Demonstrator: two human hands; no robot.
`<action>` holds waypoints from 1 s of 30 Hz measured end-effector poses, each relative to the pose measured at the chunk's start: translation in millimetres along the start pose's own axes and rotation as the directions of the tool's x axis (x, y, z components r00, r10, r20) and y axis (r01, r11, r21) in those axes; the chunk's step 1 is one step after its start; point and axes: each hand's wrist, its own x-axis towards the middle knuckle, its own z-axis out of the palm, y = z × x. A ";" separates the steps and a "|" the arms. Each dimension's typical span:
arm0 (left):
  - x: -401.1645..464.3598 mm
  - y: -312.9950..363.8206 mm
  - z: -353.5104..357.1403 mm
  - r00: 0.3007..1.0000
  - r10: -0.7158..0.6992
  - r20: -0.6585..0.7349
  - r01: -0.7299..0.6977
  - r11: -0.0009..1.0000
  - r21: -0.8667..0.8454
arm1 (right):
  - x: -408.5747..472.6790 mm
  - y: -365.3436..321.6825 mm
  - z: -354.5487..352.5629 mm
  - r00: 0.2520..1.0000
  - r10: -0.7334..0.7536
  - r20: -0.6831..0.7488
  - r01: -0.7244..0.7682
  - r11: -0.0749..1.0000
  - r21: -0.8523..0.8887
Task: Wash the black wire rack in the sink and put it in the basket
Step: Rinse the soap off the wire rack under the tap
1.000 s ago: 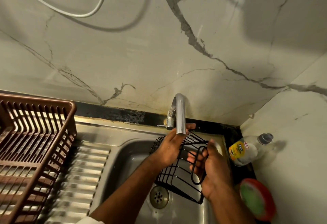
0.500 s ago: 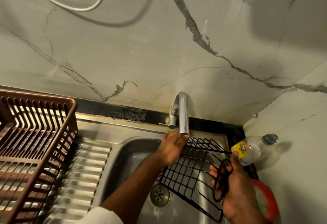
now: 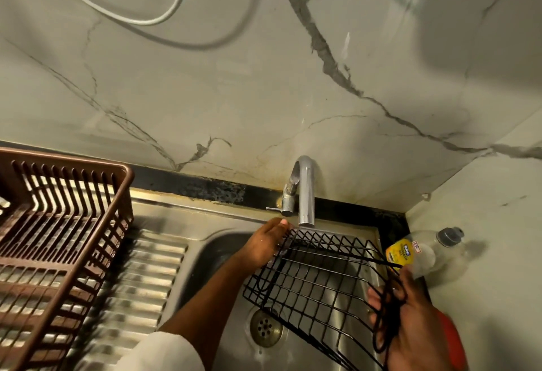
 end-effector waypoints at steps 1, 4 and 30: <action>-1.1 -4.1 -3.9 0.996 -0.081 0.024 0.082 0.995 -0.063 | -0.3 0.0 -1.2 1.000 0.007 0.013 -0.008 0.998 0.062; -7.7 -20.6 -18.0 0.949 -0.288 0.131 0.310 0.929 -0.204 | 8.7 6.8 -14.1 0.986 0.093 0.137 -0.117 0.978 0.175; -4.4 62.5 18.3 0.913 0.273 0.302 -0.375 0.851 0.367 | 85.8 16.4 9.5 0.639 0.063 0.767 0.674 0.434 -0.597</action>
